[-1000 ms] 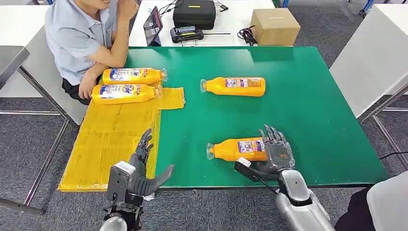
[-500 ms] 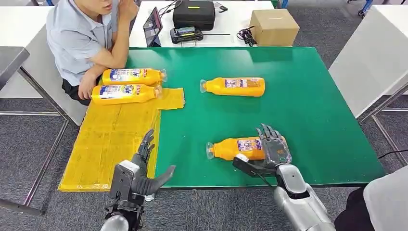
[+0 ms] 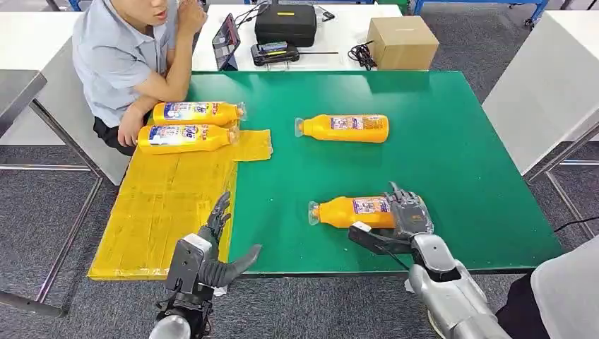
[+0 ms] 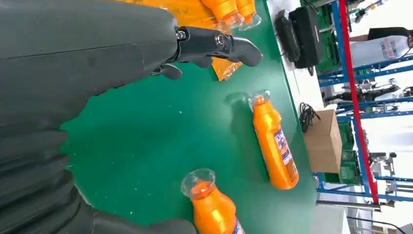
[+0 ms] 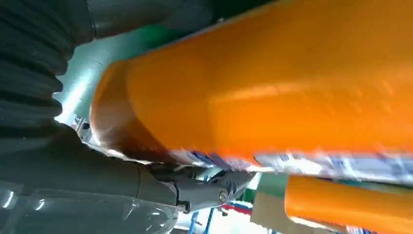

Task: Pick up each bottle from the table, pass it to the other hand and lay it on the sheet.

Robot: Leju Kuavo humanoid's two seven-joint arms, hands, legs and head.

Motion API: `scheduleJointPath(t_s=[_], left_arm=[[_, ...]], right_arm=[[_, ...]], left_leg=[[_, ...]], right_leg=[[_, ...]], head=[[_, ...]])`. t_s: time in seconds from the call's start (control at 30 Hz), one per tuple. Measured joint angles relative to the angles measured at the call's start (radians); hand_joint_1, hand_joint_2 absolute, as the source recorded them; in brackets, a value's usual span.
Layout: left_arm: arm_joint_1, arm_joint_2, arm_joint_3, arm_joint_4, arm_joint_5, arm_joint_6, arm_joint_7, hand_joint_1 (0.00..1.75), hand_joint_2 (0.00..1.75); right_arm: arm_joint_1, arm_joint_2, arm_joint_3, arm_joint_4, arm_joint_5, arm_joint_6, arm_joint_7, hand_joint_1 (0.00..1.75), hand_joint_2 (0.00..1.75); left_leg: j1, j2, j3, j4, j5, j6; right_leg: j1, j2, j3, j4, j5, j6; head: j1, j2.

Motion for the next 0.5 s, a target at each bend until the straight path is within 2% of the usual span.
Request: scheduleJointPath(t_s=[0.5], left_arm=[[-0.008, 0.0, 0.0, 0.015, -0.001, -0.006, 0.001, 0.0, 1.75]], right_arm=[[-0.033, -0.046, 0.019, 0.036, -0.108, 0.068, -0.068, 1.75, 1.75]], left_leg=[[0.0, 0.0, 0.001, 0.0, 0.0, 0.0]], right_leg=[[0.0, 0.0, 0.0, -0.001, 0.0, 0.0]], head=[[0.0, 0.0]])
